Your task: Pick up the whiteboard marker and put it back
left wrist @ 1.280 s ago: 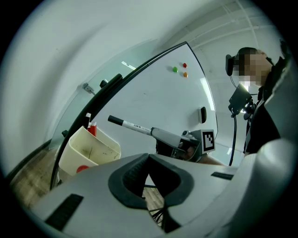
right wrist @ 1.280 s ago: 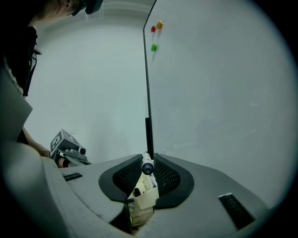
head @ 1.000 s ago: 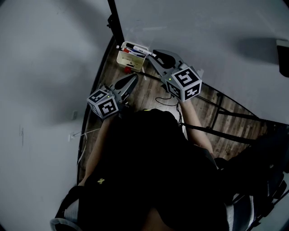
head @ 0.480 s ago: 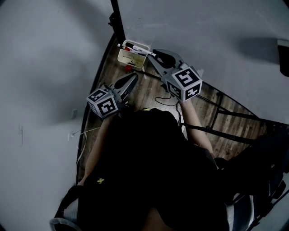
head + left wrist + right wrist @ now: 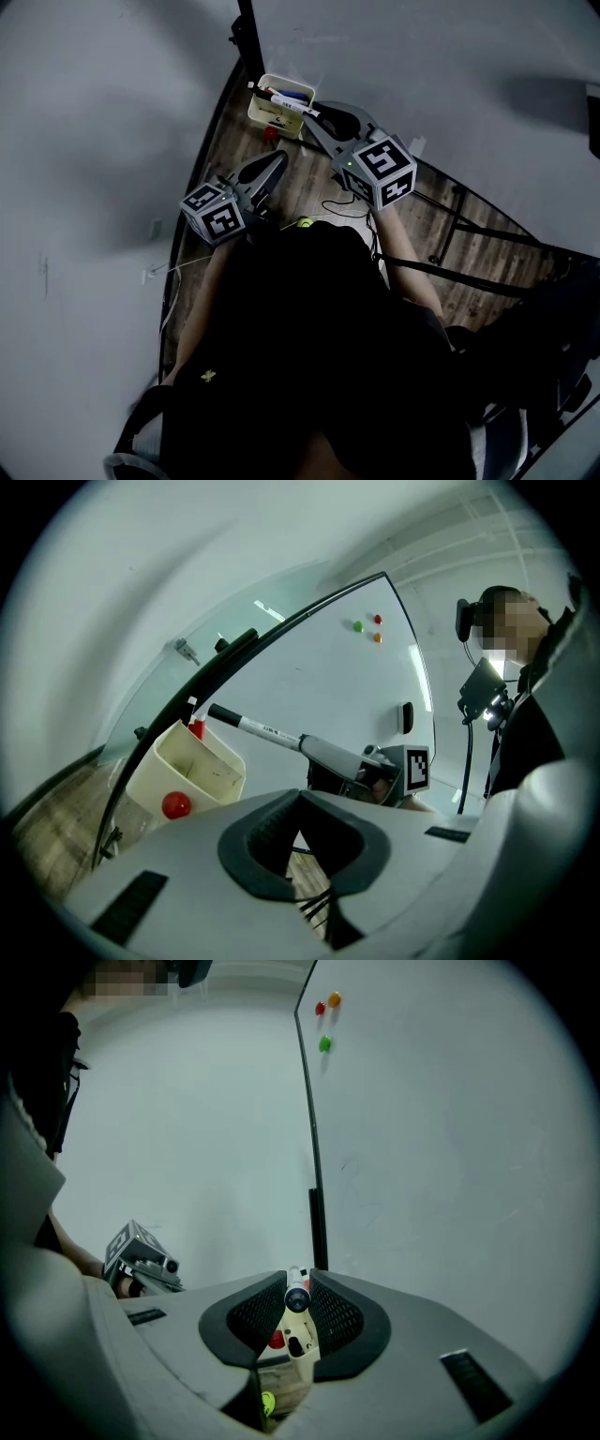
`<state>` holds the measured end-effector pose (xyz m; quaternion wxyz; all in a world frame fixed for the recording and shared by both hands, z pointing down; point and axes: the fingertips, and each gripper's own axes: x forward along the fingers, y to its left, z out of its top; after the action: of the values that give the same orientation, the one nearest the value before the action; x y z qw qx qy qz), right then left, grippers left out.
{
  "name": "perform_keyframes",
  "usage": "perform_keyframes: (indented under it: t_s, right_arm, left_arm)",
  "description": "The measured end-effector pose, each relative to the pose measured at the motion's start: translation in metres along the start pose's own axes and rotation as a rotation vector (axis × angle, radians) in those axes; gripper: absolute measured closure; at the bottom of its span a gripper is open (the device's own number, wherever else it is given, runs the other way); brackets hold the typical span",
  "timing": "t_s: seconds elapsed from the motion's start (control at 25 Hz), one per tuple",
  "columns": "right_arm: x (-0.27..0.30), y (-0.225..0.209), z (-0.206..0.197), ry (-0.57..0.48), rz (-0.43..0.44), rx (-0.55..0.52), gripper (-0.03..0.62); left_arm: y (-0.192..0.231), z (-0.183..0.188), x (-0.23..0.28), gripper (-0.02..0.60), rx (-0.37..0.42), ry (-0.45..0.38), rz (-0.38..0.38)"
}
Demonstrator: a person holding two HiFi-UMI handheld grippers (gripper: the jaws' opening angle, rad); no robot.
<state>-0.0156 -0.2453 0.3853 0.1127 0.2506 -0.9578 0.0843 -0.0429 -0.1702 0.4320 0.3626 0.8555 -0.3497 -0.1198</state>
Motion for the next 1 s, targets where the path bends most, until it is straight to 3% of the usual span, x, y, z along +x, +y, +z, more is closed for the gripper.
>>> perform_keyframes:
  t_s: [1.0]
  right_arm:
    - [0.014, 0.010, -0.033, 0.116, -0.015, -0.040, 0.502]
  left_arm:
    - [0.011, -0.011, -0.027, 0.577, -0.076, 0.000, 0.005]
